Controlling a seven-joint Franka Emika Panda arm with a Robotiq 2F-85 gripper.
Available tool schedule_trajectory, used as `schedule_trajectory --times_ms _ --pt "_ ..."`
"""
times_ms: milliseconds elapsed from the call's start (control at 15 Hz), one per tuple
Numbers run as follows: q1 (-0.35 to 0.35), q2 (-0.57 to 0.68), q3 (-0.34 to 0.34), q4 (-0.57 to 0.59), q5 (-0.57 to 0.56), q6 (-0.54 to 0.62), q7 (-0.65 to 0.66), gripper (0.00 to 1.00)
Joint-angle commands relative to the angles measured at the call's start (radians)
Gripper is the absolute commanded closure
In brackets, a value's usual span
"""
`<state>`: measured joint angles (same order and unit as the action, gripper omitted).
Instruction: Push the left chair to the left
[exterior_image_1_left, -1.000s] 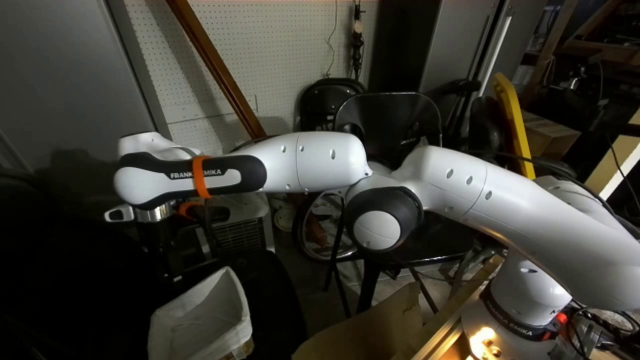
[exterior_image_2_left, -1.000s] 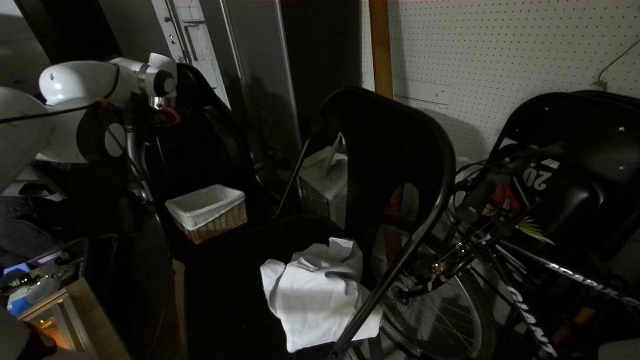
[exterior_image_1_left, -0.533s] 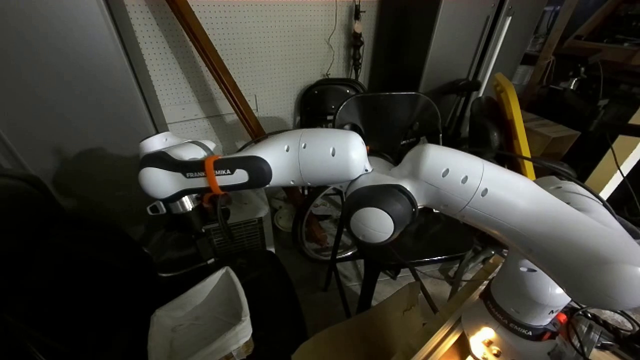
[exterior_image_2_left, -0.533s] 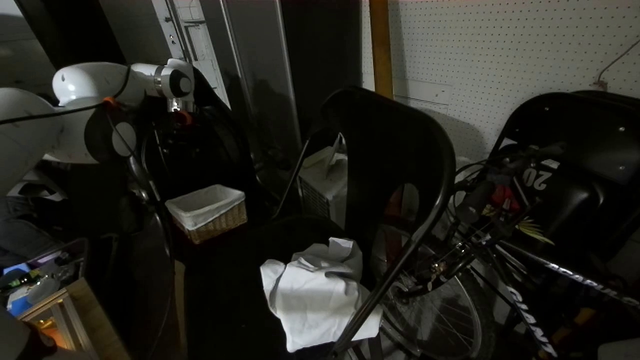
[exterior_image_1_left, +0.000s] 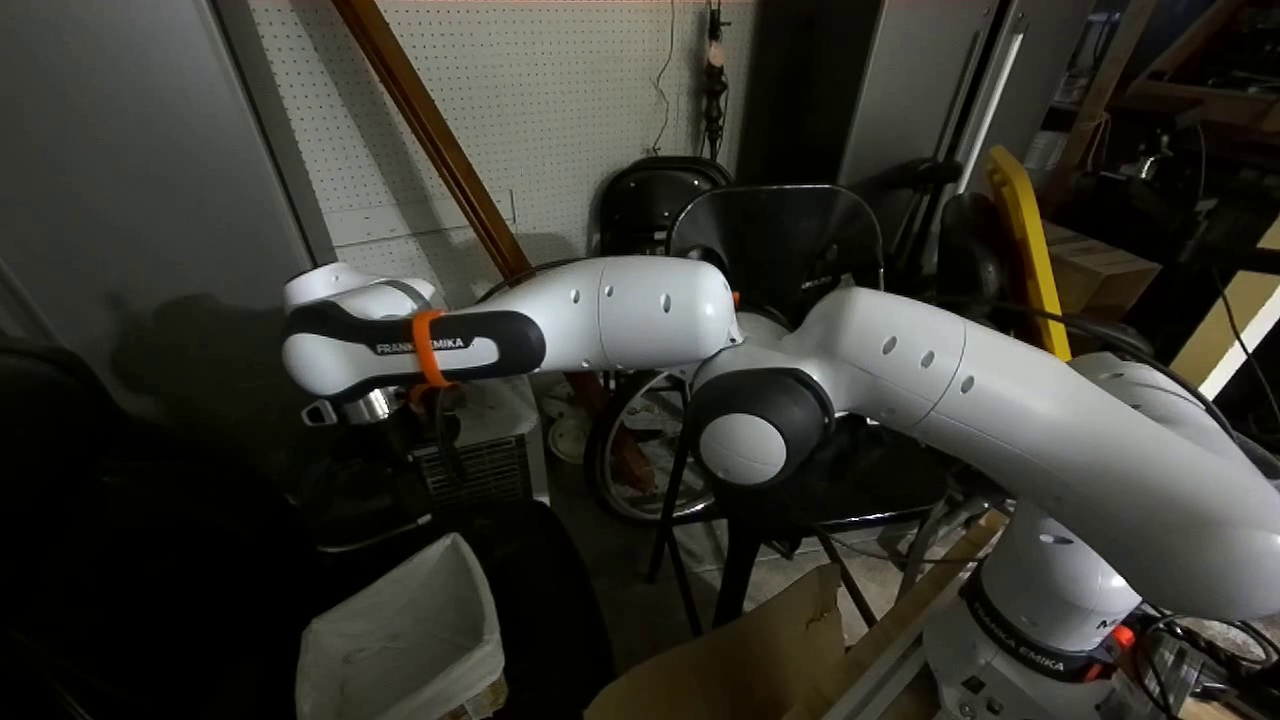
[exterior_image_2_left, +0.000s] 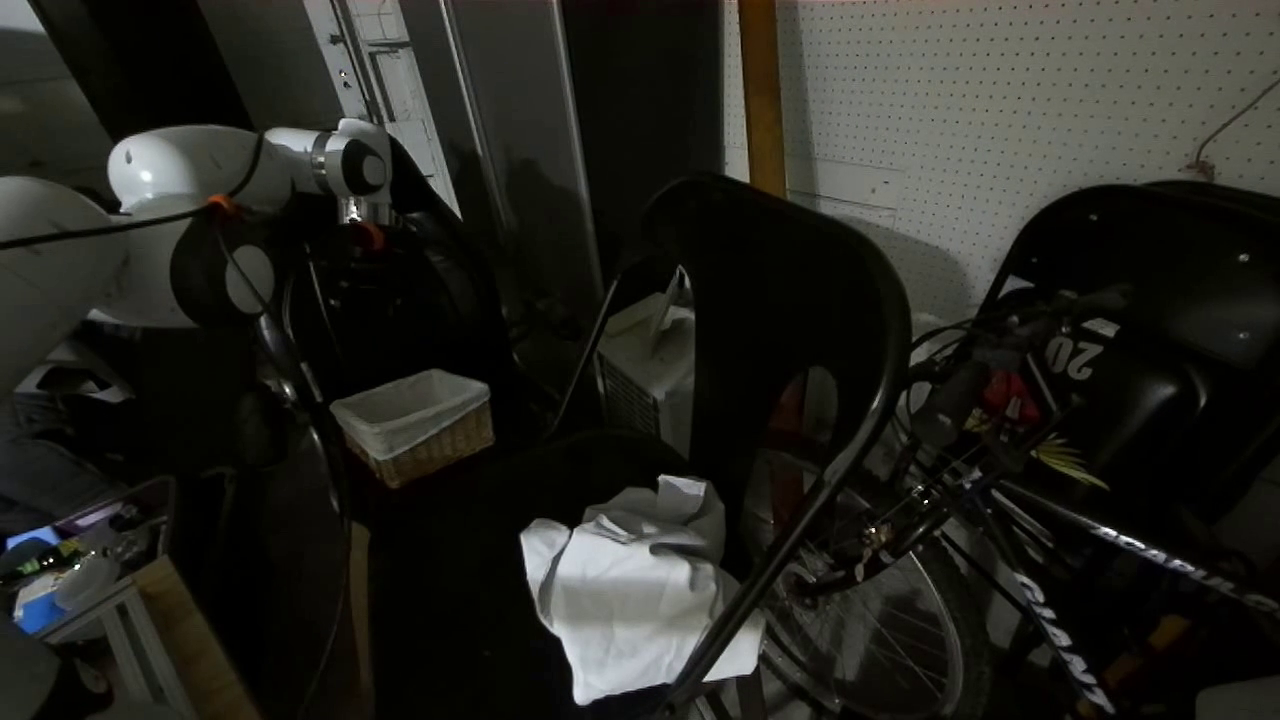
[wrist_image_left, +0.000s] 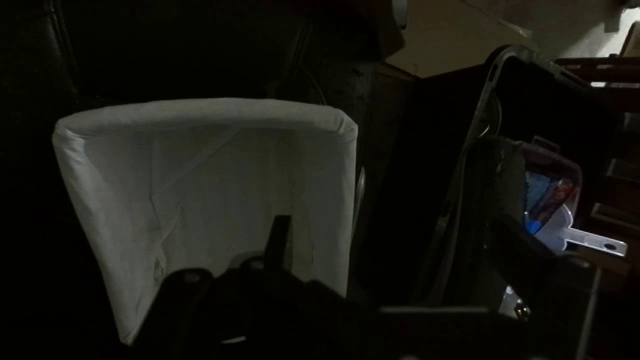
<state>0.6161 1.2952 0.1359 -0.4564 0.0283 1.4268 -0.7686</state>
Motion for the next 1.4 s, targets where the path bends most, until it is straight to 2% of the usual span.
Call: schedule_trajectory --times_ms 0,333,933,1000,1333 --pt "-0.01 0.001 -0.023 0.015 -0.046 0.011 0.153 0.0" --pt "-0.062 -0.013 -0.065 0.008 -0.092 -0.003 0.326 0.0" --pt "-0.209 -0.039 -0.077 0.01 -0.069 0.04 0.653 0.0" --pt "-0.203 -0.036 -0.066 -0.004 -0.079 0.03 0.574 0.0" --pt "-0.216 -0.042 -0.068 -0.004 -0.076 0.038 0.628 0.0"
